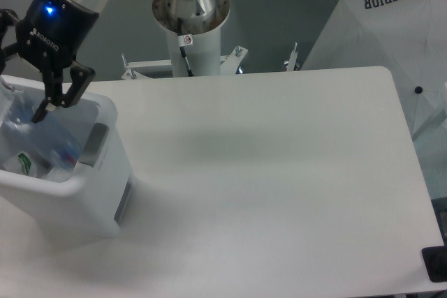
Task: Place the trash in the trash can
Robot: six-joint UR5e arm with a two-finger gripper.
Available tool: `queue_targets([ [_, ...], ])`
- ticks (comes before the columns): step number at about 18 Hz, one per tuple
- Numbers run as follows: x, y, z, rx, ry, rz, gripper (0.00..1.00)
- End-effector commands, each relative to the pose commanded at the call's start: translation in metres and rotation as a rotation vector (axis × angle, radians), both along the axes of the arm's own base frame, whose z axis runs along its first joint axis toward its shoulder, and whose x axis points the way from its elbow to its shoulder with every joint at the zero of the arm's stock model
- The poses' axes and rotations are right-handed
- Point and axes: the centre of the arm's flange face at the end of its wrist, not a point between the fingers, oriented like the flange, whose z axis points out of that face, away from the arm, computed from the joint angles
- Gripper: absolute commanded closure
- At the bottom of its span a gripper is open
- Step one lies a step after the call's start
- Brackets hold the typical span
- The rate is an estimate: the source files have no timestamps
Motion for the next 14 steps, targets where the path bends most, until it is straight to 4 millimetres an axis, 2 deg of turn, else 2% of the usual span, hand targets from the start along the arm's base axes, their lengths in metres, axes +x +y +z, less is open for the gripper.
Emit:
queue_targets([
  [3, -0.003, 0.001, 0.002, 0.004, 0.004, 0.002, 0.0],
  [5, -0.019, -0.003, 0.001, 0.007, 0.014, 0.022, 0.0],
  [8, -0.065, -0.02, -0.006, 0.01, 0.06, 0.066, 0.0],
  [12, -0.142, -0.063, -0.053, -0.025, 0.116, 0.127, 0.0],
  [14, -0.184, -0.089, -0.064, -0.024, 0.176, 0.149, 0.0],
])
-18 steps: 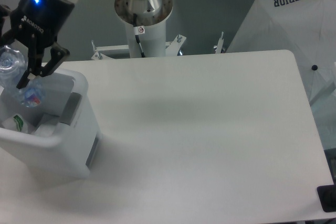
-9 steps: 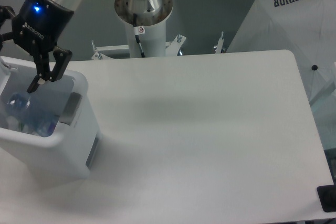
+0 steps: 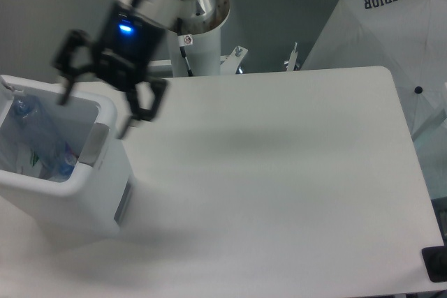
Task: Place the trash in the trash can
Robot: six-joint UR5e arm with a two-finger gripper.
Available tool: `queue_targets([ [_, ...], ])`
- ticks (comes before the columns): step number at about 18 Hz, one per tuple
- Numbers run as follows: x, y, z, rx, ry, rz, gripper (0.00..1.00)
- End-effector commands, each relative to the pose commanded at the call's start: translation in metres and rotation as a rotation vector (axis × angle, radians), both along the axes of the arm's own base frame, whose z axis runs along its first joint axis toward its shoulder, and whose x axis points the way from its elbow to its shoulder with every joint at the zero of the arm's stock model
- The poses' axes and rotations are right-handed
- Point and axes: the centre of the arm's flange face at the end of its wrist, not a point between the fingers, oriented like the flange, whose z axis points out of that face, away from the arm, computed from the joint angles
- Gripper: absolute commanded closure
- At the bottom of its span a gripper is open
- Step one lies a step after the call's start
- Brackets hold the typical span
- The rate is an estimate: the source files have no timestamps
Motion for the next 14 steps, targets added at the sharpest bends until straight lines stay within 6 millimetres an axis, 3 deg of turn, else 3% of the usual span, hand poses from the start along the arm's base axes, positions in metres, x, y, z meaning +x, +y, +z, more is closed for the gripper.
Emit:
queue_targets([
  [4, -0.062, -0.025, -0.034, -0.044, 0.025, 0.048, 0.0],
  [6, -0.087, -0.028, -0.065, -0.085, 0.016, 0.058, 0.0],
  [7, -0.098, -0.03, -0.071, -0.106, 0.02, 0.073, 0.0],
  [11, -0.123, -0.043, -0.087, -0.238, 0.08, 0.145, 0.0],
  [14, -0.135, -0.047, -0.101, -0.33, 0.206, 0.052, 0.0],
])
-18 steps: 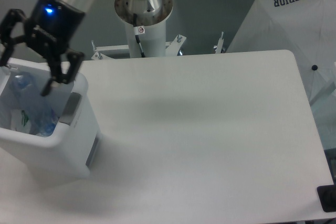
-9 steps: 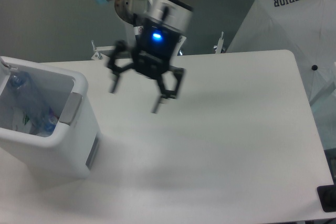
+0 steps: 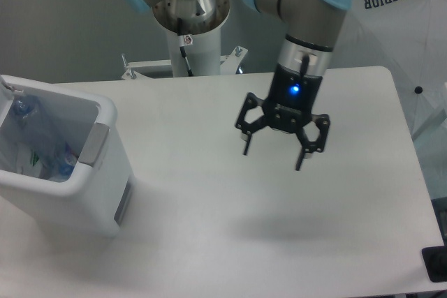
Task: Place the trash in the trash can
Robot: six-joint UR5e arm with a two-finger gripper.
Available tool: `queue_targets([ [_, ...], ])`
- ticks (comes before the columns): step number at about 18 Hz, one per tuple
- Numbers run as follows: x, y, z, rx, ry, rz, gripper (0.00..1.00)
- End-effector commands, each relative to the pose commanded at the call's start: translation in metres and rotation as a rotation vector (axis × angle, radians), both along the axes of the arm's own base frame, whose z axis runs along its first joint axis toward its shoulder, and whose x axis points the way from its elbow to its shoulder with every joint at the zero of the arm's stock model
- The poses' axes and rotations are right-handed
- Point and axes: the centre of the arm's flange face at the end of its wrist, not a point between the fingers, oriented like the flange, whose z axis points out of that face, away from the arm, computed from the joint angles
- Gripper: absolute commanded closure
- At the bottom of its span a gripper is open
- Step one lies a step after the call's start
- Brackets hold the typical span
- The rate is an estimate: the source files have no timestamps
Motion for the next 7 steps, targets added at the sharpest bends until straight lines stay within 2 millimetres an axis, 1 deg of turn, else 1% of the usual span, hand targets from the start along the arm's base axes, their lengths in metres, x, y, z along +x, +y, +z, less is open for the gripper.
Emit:
queue_targets([
  [1, 0.0, -0.004, -0.007, -0.058, 0.049, -0.065, 0.0],
  [2, 0.001, -0.01, -0.017, -0.127, 0.071, -0.118, 0.0],
  [4, 0.001, -0.018, -0.025, -0.245, 0.061, -0.172, 0.0],
  [7, -0.005, -0.024, -0.023, -0.383, 0.045, -0.182, 0.0],
])
